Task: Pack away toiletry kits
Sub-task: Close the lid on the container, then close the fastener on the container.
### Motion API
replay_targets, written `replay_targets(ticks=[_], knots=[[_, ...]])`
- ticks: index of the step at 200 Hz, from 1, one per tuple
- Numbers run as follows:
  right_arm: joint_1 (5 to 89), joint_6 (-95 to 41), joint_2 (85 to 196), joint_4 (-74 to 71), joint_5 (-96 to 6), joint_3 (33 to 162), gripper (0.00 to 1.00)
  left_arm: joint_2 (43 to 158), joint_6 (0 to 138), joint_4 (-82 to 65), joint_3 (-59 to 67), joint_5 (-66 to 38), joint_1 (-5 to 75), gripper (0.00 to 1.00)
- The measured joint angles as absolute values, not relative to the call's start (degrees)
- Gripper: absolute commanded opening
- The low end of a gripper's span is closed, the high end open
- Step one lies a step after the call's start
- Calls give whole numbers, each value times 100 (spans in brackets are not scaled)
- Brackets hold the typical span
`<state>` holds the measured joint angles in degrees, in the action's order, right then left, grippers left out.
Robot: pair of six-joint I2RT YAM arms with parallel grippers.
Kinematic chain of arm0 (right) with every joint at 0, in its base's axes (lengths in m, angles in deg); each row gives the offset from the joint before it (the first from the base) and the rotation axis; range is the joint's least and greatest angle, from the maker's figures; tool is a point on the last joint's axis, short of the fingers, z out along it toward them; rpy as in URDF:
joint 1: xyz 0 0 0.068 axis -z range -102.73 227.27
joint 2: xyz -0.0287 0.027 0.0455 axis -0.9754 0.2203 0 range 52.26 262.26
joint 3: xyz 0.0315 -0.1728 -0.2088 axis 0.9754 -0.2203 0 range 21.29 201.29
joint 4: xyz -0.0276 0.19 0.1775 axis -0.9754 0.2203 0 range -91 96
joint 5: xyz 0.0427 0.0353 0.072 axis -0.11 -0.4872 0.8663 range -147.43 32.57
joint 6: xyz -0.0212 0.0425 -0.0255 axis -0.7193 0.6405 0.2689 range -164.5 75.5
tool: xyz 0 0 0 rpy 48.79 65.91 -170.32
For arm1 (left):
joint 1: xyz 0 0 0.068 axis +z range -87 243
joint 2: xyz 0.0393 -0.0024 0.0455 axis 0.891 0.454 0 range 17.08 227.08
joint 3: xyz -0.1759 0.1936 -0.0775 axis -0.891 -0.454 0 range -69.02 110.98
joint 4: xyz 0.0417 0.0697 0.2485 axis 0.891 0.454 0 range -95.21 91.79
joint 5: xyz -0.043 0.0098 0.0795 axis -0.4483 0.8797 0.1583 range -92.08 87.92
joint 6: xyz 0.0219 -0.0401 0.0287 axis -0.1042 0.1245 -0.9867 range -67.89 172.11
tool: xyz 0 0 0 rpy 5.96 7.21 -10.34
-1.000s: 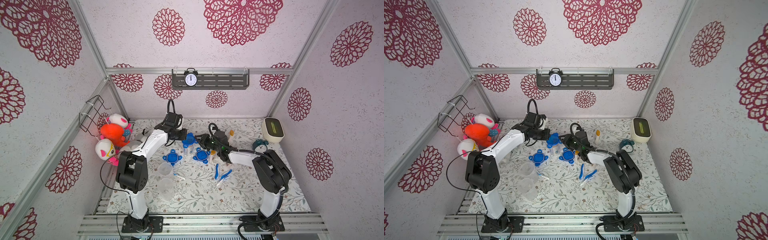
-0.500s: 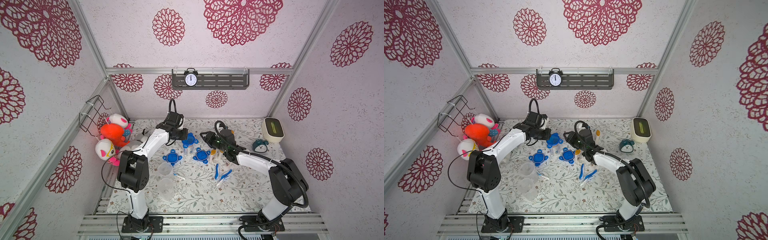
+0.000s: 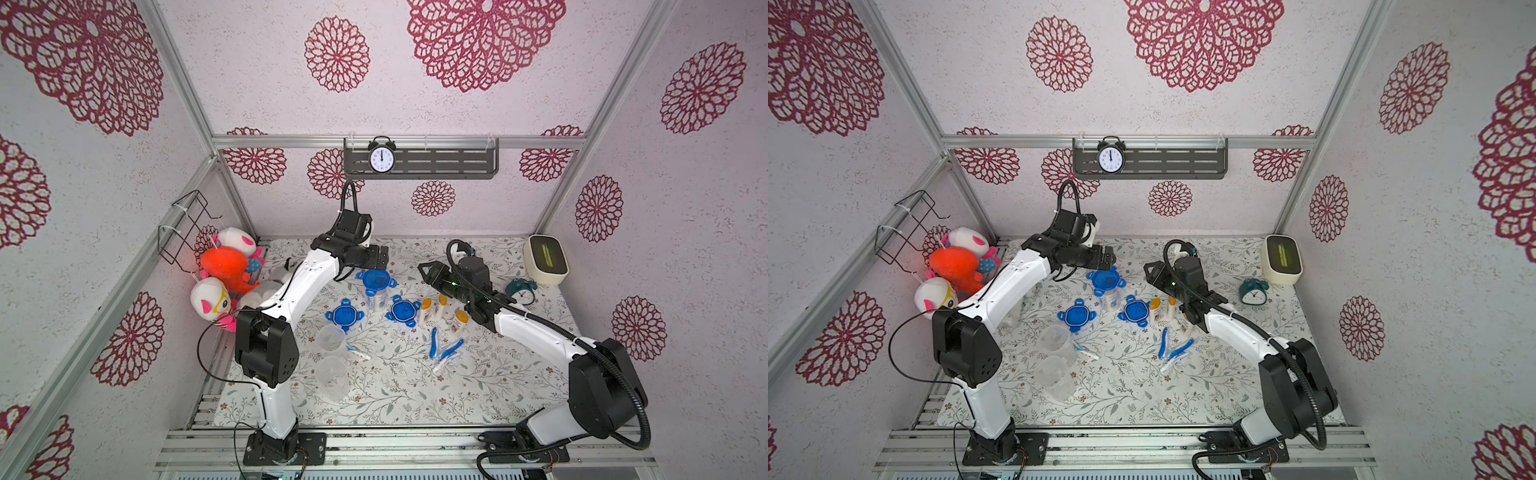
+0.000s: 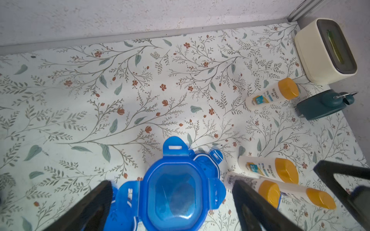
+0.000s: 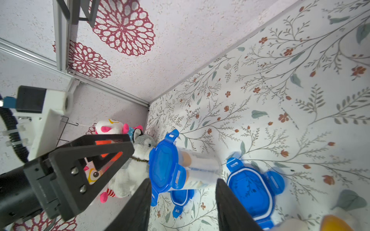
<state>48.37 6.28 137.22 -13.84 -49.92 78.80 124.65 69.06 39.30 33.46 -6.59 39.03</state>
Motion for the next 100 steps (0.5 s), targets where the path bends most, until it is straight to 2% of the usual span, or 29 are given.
replay_targets(ticks=[51,100], knots=[[5029,86,13705,-622,-4608,8106,58,12616,6961,5030,3851,-154,3608,100],[5156,-209,13707,-313,-4249,8226,59,13116,7000,5633,4502,-133,3501,98]])
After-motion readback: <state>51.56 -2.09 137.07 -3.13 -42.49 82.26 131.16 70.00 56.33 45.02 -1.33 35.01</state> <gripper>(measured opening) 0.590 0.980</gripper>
